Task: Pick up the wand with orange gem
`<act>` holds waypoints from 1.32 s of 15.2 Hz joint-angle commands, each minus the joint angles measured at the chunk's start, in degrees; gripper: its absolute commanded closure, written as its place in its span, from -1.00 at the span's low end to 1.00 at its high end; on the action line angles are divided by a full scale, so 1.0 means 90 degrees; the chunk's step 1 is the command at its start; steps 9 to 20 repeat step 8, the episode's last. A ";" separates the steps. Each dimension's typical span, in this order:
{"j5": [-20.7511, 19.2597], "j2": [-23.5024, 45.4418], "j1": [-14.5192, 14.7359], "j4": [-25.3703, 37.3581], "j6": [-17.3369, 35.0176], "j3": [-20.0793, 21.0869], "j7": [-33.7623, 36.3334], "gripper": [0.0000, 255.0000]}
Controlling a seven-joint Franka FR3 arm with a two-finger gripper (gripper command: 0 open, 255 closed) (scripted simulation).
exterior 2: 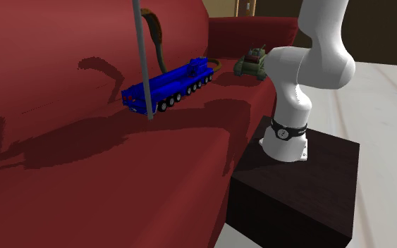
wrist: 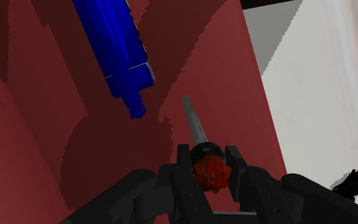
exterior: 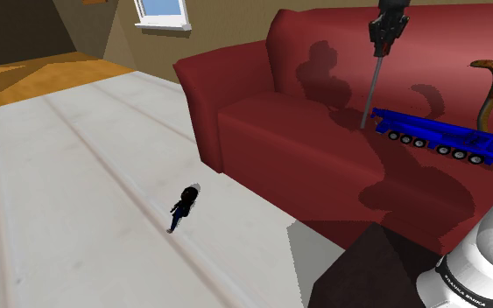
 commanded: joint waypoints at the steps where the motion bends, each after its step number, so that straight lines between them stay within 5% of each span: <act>1: 0.0028 0.0099 -0.0003 0.0285 -0.0194 -0.0010 -0.0023 1.00; 6: 0.0118 0.0404 -0.0033 0.1100 -0.0717 -0.0061 -0.0113 1.00; 20: 0.0121 0.0413 -0.0034 0.1126 -0.0734 -0.0062 -0.0116 1.00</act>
